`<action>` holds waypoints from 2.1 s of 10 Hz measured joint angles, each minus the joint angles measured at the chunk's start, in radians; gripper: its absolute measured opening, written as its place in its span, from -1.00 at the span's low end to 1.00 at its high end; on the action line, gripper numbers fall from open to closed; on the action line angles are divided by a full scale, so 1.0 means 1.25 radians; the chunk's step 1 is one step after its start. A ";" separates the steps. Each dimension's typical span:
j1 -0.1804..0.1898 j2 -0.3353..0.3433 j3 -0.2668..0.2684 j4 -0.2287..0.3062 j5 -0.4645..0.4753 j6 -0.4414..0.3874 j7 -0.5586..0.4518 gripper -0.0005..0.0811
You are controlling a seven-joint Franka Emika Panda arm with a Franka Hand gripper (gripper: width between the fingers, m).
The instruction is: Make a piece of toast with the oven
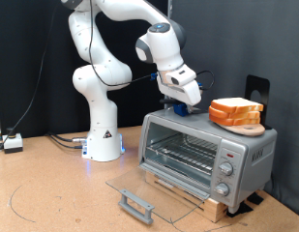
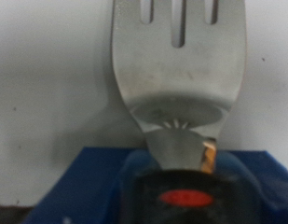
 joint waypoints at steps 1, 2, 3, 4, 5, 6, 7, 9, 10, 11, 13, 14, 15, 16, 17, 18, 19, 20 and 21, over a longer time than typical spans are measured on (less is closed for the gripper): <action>0.000 0.000 0.000 0.000 0.000 0.000 0.000 0.25; -0.001 0.000 0.000 0.000 0.000 0.000 0.000 0.25; -0.001 0.000 0.000 -0.001 0.000 0.000 0.000 -0.03; -0.001 0.000 0.000 -0.001 0.000 0.000 0.000 -0.03; -0.001 0.000 0.000 -0.001 0.005 0.002 0.000 -0.03; 0.000 -0.002 -0.002 -0.001 0.020 0.003 -0.003 -0.03; 0.002 -0.011 -0.011 0.001 0.046 -0.006 -0.016 -0.03; 0.006 -0.054 -0.055 0.010 0.093 -0.050 -0.054 -0.03; 0.006 -0.083 -0.077 0.015 0.097 -0.078 -0.062 -0.03; 0.006 -0.116 -0.091 0.013 0.097 -0.104 -0.063 -0.03; 0.001 -0.105 -0.092 0.020 0.107 -0.094 -0.047 -0.03; -0.012 -0.103 -0.105 0.019 0.132 -0.062 -0.042 -0.03; -0.029 -0.102 -0.123 0.018 0.148 -0.036 -0.041 -0.03; -0.052 -0.103 -0.140 0.018 0.156 -0.014 -0.037 -0.03; -0.077 -0.103 -0.153 0.017 0.157 0.006 -0.037 -0.03; -0.107 -0.103 -0.163 0.017 0.137 0.006 -0.036 -0.03; -0.140 -0.103 -0.174 0.019 0.102 -0.017 -0.036 -0.03; -0.173 -0.102 -0.187 0.021 0.068 -0.044 -0.036 -0.03; -0.200 -0.102 -0.204 0.022 0.040 -0.069 -0.038 -0.03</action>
